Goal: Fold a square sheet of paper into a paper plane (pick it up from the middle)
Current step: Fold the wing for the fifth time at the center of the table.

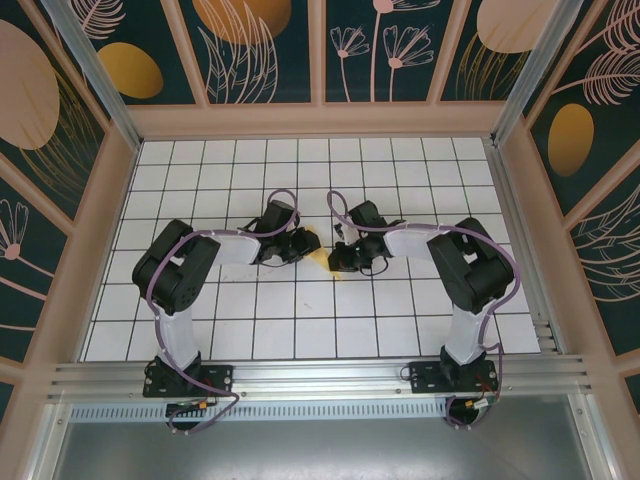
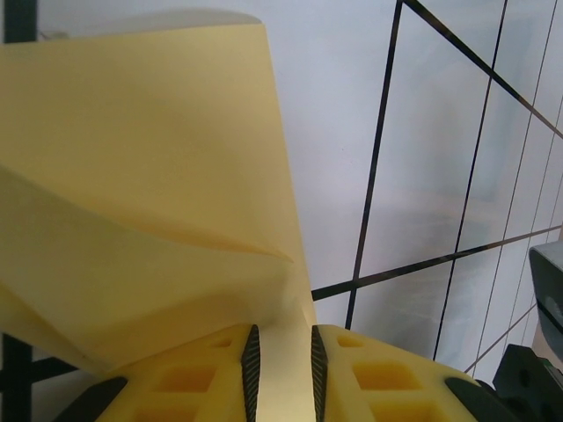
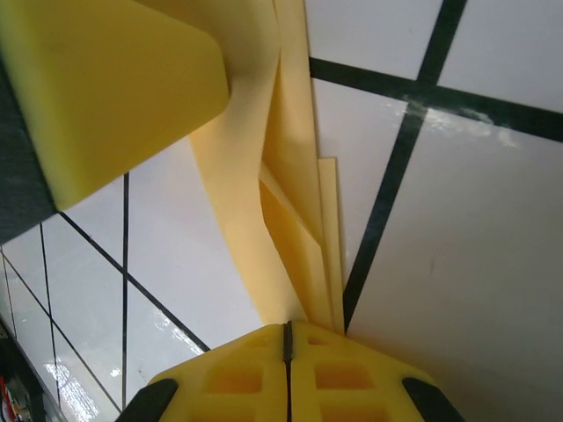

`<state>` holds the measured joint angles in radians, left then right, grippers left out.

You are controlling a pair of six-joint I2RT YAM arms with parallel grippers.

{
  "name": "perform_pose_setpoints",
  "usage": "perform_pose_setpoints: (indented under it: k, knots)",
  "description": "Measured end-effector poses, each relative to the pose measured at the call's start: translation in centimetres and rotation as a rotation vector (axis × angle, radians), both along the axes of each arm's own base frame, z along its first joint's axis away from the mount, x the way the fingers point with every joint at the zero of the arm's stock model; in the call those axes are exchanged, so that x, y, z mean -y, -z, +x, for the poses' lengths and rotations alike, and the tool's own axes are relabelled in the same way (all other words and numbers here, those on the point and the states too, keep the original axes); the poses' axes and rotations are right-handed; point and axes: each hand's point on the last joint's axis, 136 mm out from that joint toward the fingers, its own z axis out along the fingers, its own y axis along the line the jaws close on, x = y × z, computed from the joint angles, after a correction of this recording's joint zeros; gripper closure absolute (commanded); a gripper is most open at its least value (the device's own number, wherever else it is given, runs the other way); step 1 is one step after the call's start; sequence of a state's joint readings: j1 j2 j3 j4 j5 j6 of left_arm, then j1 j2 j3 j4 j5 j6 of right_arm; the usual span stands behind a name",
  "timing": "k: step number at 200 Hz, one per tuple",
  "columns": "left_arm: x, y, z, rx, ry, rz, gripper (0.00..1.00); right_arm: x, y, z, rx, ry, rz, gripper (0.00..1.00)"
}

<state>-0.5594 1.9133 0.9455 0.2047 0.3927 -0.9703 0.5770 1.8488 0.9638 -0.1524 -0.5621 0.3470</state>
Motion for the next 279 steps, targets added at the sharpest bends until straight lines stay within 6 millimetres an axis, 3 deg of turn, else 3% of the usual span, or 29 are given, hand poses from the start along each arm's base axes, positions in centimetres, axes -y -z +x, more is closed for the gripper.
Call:
perform_pose_setpoints:
  k: [36,64,93,159,206,248,279]
  knots:
    - [0.1,-0.5,0.3,0.047,0.027,0.015,0.67,0.1,0.1,0.1,0.005,0.006,0.021,0.95]
    - [0.2,-2.5,0.4,0.121,0.034,-0.034,0.67,0.1,0.1,0.1,-0.005,0.014,0.039,0.96]
    - [0.3,-3.9,-0.7,0.168,0.048,-0.120,0.69,0.1,0.1,0.1,-0.016,0.025,0.044,0.96]
    - [1.7,-3.8,-2.4,0.174,0.105,-0.164,0.79,0.4,0.2,0.3,-0.046,0.055,0.049,0.97]
    - [2.1,-1.8,-3.7,0.122,0.124,-0.158,0.89,0.4,0.2,0.3,-0.077,0.070,0.056,0.99]
    - [1.7,-0.2,-4.2,0.080,0.116,-0.140,0.89,0.4,0.2,0.3,-0.084,0.070,0.059,1.00]
    - [1.9,-0.2,-3.8,0.077,0.110,-0.136,0.86,0.4,0.3,0.3,-0.085,0.070,0.058,1.00]
